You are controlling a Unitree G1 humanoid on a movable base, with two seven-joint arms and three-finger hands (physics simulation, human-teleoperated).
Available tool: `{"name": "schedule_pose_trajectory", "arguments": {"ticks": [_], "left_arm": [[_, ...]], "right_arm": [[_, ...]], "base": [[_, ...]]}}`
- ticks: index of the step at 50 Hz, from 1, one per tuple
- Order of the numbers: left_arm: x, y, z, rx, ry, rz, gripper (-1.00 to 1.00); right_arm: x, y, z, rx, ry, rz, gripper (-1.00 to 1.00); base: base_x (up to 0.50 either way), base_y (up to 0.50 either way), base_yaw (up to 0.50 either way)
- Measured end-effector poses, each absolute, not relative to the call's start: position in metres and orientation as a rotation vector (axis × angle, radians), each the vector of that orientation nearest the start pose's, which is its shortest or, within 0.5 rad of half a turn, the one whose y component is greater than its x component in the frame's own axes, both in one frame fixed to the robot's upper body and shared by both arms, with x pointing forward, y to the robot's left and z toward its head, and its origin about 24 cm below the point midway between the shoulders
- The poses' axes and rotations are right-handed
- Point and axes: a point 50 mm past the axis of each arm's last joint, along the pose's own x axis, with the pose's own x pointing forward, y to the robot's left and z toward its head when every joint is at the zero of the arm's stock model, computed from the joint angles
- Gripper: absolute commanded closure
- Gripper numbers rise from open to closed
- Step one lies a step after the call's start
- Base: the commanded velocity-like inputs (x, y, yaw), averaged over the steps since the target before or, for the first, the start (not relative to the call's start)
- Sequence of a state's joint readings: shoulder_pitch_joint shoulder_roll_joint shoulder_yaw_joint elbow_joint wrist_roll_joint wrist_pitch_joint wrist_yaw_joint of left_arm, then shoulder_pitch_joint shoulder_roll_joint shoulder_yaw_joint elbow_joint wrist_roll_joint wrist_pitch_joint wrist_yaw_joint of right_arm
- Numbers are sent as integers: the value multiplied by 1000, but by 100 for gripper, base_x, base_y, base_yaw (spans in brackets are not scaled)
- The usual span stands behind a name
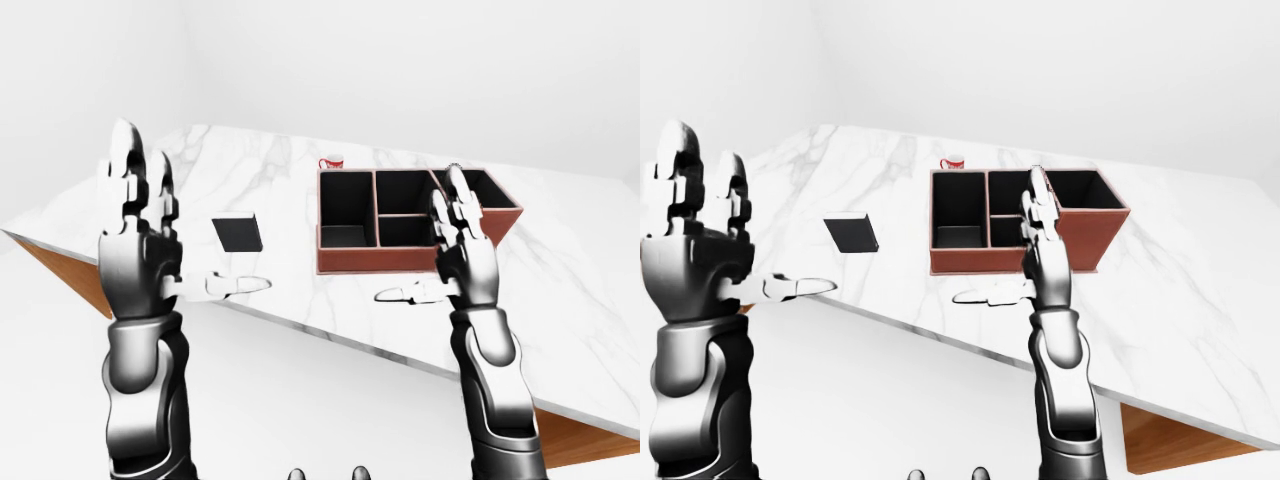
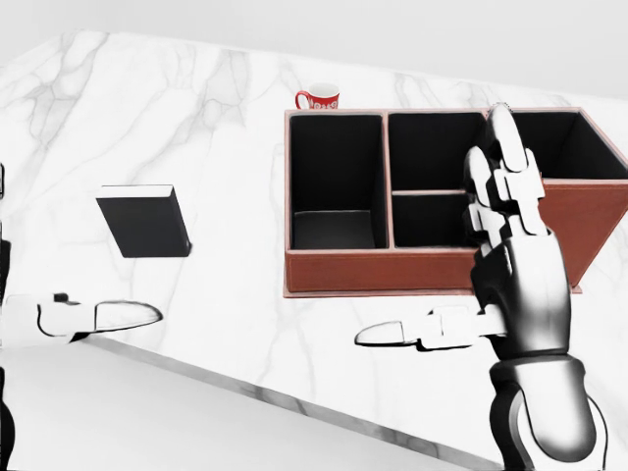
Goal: Pick up the book and place it in the right compartment of the caddy.
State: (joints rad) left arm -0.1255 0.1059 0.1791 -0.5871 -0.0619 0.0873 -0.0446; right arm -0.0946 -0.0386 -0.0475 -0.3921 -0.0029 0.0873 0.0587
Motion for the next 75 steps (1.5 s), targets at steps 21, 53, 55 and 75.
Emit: {"name": "schedule_pose_trajectory", "arguments": {"ticks": [21, 53, 55, 75], "left_arm": [[195, 198, 248, 120, -903, 101, -100], [195, 195, 244, 106, -890, 92, -100], [194, 195, 245, 107, -892, 92, -100], [193, 194, 245, 108, -898, 91, -100]], "right_arm": [[226, -159, 216, -61, -734, 23, -100], [223, -160, 212, -52, -717, 13, -100], [223, -160, 212, -52, -716, 13, -100], [222, -160, 211, -50, -715, 14, -100]], "base": [[0, 0, 0], [17, 6, 0], [17, 6, 0], [17, 6, 0]]}}
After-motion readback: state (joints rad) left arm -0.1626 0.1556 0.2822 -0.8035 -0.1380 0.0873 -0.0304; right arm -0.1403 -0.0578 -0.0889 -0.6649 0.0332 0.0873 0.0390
